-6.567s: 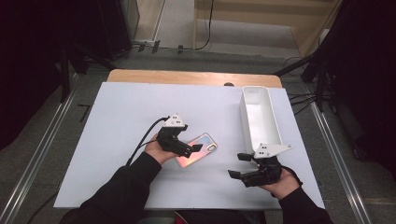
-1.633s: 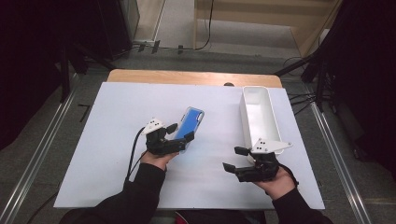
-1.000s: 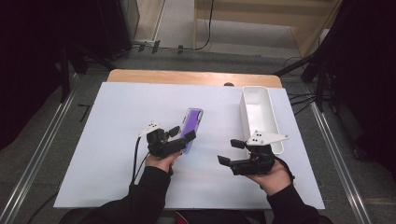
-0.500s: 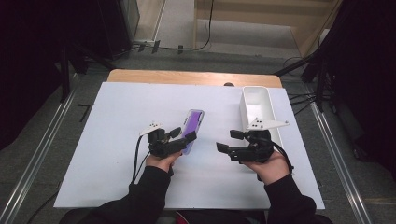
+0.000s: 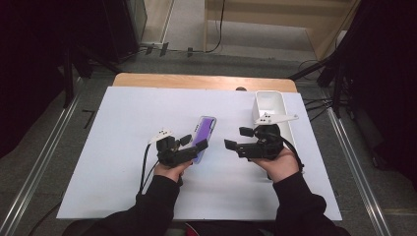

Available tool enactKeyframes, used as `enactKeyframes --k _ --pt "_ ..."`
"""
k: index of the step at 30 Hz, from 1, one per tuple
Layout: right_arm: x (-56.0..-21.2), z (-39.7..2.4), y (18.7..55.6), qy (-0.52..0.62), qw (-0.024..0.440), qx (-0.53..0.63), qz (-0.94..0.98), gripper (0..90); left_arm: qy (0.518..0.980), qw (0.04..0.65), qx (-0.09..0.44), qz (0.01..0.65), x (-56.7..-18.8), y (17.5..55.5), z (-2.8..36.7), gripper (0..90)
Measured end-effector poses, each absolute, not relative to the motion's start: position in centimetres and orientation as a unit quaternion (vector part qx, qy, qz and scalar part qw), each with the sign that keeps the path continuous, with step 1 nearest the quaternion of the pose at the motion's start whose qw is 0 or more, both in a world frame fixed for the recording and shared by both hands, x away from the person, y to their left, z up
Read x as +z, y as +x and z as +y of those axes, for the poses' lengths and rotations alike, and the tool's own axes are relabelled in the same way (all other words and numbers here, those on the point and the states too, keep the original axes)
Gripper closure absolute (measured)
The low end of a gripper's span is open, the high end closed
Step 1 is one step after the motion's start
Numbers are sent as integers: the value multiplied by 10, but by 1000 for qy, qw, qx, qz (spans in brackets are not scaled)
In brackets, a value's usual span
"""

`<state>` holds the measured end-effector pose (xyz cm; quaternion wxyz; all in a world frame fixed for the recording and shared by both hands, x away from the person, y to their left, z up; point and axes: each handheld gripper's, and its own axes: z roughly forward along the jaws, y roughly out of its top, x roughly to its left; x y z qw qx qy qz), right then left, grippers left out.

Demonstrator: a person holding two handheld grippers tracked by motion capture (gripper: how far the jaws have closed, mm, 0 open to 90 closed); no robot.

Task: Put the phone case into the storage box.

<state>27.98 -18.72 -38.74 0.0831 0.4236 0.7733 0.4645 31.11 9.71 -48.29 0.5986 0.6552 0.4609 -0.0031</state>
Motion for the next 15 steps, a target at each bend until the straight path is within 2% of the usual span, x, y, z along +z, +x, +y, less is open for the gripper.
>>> enactKeyframes --k 15 --pt "-384 -179 308 437 65 457 772 228 658 602 2 452 -484 310 96 163"
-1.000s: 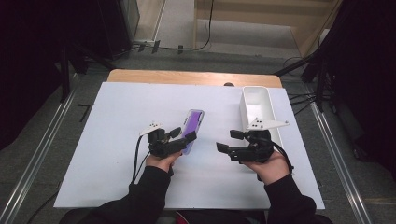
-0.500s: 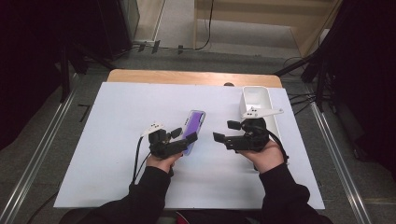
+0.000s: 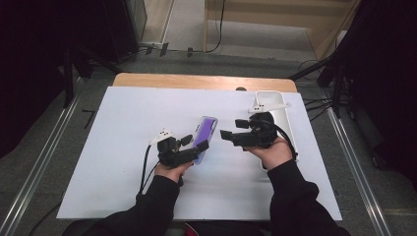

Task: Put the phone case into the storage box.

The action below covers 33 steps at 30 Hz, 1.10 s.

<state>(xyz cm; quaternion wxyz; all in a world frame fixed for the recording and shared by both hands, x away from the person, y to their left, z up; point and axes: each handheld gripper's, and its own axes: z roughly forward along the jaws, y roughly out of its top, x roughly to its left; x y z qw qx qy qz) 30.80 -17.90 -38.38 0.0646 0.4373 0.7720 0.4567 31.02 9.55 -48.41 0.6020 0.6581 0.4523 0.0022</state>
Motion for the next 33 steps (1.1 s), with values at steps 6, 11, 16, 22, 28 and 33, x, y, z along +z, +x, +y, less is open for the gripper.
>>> enactKeyframes --k 6,11,16,22,28,33 --pt "-383 -177 322 437 61 455 773 228 655 606 7 451 -484 310 96 163" --pt "-385 -176 332 444 58 453 771 228 656 606 11 450 -485 310 95 163" --pt "-387 -175 343 451 58 456 765 228 655 607 14 449 -485 310 95 163" --pt "-391 -173 352 461 43 455 761 228 657 606 22 449 -485 309 94 163" --pt "-395 -168 357 479 13 454 751 228 659 603 28 448 -485 308 94 163" --pt "-397 -161 358 488 -1 455 744 264 661 601 31 448 -484 308 94 163"
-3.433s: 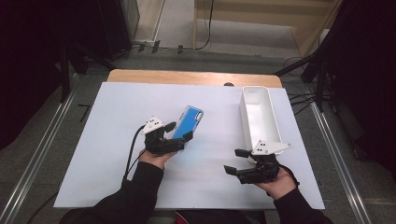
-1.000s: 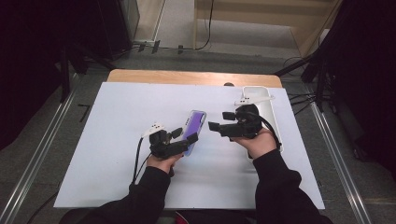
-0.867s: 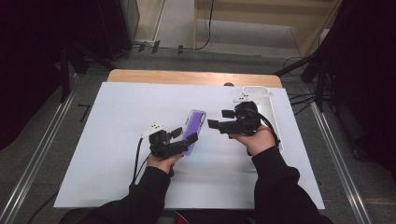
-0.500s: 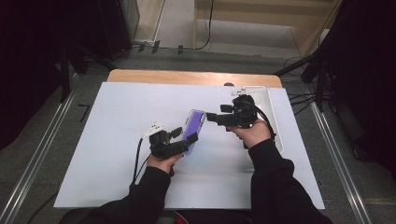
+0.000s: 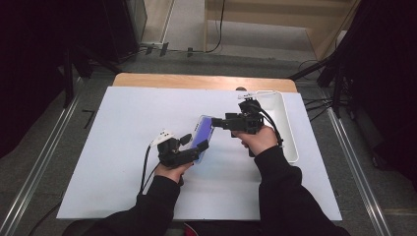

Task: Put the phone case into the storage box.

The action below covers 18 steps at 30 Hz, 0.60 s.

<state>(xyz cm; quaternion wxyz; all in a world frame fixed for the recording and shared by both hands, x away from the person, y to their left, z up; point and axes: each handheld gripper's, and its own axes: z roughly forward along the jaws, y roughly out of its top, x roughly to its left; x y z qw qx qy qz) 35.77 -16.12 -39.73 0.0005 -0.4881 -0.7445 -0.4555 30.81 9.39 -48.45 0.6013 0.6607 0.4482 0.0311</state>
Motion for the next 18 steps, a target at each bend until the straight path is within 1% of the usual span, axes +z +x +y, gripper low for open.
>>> enactKeyframes --k 9,15,18 --pt "-402 -153 359 -501 10 -454 -737 308 659 601 39 451 -484 307 93 163" --pt "-406 -148 359 -511 18 -447 -734 359 661 601 44 447 -484 306 91 163" --pt "-408 -145 360 -514 21 -445 -733 380 659 603 37 447 -485 306 90 163"
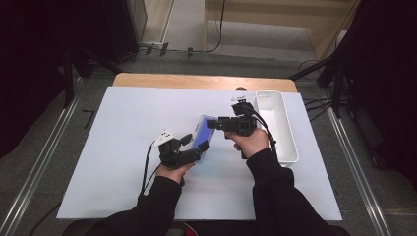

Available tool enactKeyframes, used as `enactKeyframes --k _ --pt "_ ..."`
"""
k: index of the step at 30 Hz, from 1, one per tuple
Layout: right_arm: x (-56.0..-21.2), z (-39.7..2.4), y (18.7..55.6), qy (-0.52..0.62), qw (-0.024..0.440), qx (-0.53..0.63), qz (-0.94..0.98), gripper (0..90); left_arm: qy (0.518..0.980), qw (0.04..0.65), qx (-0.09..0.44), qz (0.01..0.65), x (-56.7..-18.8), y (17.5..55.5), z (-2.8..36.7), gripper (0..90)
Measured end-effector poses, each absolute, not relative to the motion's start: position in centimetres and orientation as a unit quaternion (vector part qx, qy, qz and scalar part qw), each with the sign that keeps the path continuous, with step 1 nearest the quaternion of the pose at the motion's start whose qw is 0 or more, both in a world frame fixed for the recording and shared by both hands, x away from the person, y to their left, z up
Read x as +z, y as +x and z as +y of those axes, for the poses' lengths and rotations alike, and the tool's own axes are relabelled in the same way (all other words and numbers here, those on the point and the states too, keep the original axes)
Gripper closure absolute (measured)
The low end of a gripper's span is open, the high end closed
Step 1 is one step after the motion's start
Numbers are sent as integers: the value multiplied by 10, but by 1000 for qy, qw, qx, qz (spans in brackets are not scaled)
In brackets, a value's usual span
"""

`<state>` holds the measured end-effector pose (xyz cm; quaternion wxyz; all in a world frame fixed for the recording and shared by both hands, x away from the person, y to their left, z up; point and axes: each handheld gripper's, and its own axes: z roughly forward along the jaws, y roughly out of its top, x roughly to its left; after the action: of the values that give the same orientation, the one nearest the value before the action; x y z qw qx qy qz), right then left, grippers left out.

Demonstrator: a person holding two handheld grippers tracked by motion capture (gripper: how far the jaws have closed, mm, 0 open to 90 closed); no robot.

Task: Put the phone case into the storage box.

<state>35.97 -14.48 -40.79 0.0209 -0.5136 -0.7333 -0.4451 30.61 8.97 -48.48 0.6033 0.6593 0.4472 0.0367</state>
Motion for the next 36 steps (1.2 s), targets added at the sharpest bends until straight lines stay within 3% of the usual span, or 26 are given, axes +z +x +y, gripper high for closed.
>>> enactKeyframes --k 8,18,36 --pt "-411 -137 360 -512 20 -443 -736 434 663 596 48 451 -485 305 87 163" --pt "-412 -138 361 -525 41 -438 -728 660 663 604 67 436 -484 302 86 163" --pt "-407 -140 361 -545 91 -440 -708 755 678 596 90 420 -486 299 83 162"
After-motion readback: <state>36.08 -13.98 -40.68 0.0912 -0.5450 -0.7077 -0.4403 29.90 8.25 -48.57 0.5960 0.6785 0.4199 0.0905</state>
